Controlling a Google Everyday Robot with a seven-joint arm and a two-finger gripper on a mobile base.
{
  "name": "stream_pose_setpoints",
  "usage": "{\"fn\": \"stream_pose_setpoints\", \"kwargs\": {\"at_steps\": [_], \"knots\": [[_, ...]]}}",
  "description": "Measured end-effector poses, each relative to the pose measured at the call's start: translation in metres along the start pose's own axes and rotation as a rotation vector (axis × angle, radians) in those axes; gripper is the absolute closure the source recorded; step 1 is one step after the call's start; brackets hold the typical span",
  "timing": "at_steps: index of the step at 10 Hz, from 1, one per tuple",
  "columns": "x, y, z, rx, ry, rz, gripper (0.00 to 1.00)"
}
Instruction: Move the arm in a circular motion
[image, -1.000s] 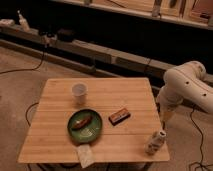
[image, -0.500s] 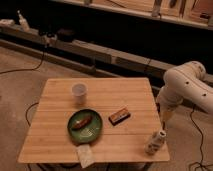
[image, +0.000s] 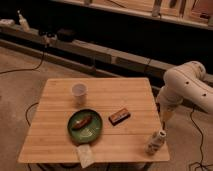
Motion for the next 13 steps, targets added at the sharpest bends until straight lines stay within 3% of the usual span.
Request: {"fn": "stream_pose_setpoints", "kwargs": {"at_steps": [2,4,6,7,10,11,12,13], "knots": [[0.010,-0.011,0.002,0.002,0.017,0.013,0.35],[0.035,-0.047,0.001,0.029,0.056,0.048,0.35],[0.058,-0.085,-0.003,0.051,0.034,0.067,0.35],[0.056,-0.105,-0.005,0.057,0.016,0.047,0.35],[0.028,-0.150,-0.002,0.047,0.029,-0.026,0.35],[0.011,-0.163,0.001,0.047,0.032,-0.051,0.35],[-0.027,-0.188,0.008,0.047,0.058,-0.106,0.35],[-0.047,-0.200,0.012,0.049,0.078,-0.126,0.35]]}}
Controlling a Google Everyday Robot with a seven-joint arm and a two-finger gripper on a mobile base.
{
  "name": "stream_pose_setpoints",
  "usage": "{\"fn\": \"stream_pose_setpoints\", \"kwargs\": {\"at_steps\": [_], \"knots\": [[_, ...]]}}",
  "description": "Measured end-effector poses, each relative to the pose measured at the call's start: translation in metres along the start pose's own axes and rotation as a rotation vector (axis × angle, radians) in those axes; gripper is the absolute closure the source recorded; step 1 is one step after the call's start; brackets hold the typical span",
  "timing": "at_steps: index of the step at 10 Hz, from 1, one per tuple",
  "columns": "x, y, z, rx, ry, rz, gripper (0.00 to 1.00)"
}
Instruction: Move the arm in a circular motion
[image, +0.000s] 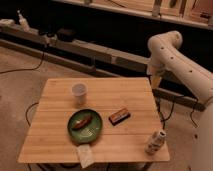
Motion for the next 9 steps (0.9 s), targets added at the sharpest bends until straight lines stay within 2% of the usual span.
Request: {"fn": "stream_pose_setpoints", "kwargs": {"at_steps": [2,4,6,7,8,9], "knots": [[-0.042,-0.023,0.001,0.020,0.026,-0.055,0.35],[-0.094,-0.035,-0.011,0.070,-0.003,-0.130,0.35],[-0.162,-0.022,-0.031,0.130,-0.088,-0.228,0.35],[-0.199,0.001,-0.042,0.138,-0.160,-0.261,0.35],[-0.231,0.030,-0.051,0.114,-0.244,-0.275,0.35],[-0.248,0.056,-0.055,0.074,-0.307,-0.269,0.35]]}}
